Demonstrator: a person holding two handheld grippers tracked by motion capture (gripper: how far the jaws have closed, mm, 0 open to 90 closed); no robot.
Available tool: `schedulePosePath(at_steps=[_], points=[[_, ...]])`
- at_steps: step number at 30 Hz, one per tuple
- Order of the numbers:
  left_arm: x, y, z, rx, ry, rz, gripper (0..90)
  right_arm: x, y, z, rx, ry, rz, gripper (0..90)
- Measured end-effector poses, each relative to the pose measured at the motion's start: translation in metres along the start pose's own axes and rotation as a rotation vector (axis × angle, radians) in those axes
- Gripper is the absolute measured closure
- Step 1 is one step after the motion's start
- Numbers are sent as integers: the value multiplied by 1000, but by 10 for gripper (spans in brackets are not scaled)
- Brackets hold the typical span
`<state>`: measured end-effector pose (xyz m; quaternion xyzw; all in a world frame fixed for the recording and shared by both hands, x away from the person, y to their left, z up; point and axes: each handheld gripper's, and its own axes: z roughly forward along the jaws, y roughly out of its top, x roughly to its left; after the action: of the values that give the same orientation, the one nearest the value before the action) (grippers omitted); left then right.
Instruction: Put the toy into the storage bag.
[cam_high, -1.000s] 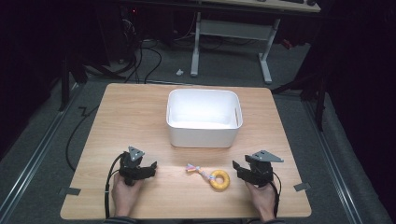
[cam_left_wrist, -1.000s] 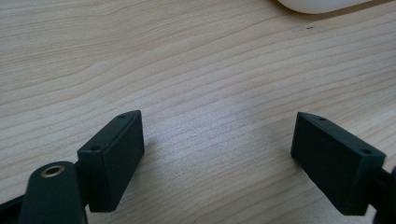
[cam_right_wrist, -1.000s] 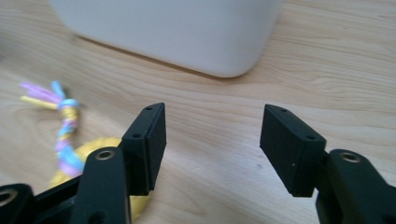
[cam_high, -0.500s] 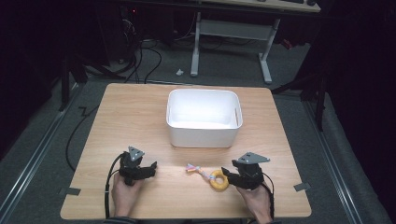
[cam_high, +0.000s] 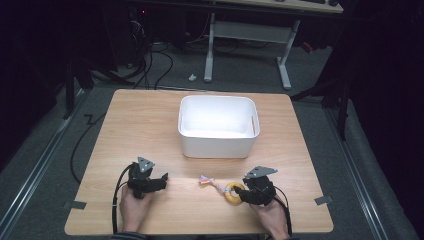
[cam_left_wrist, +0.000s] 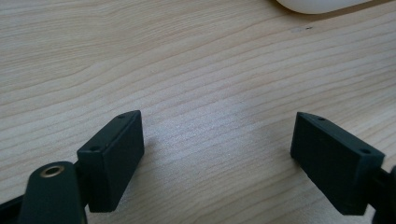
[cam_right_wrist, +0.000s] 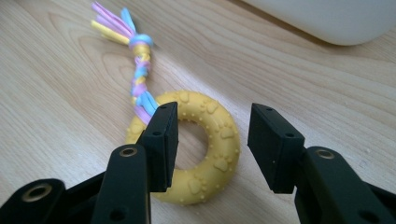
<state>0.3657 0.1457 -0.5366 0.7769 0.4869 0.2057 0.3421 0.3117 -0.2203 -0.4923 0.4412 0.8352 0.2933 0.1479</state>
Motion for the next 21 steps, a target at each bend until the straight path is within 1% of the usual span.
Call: schedulePosePath(at_steps=[1,11,14,21], points=[[0,0,0,0,0,0,176,0,0,2,6,1,-9,539],[0,0,0,0,-2,2,179,-5,1,11,67,11,1,542],[0,1,1,-1,-2,2,180,-6,1,13,76,15,-4,547],[0,0,0,1,-5,2,180,-7,1,18,108,22,-10,586]])
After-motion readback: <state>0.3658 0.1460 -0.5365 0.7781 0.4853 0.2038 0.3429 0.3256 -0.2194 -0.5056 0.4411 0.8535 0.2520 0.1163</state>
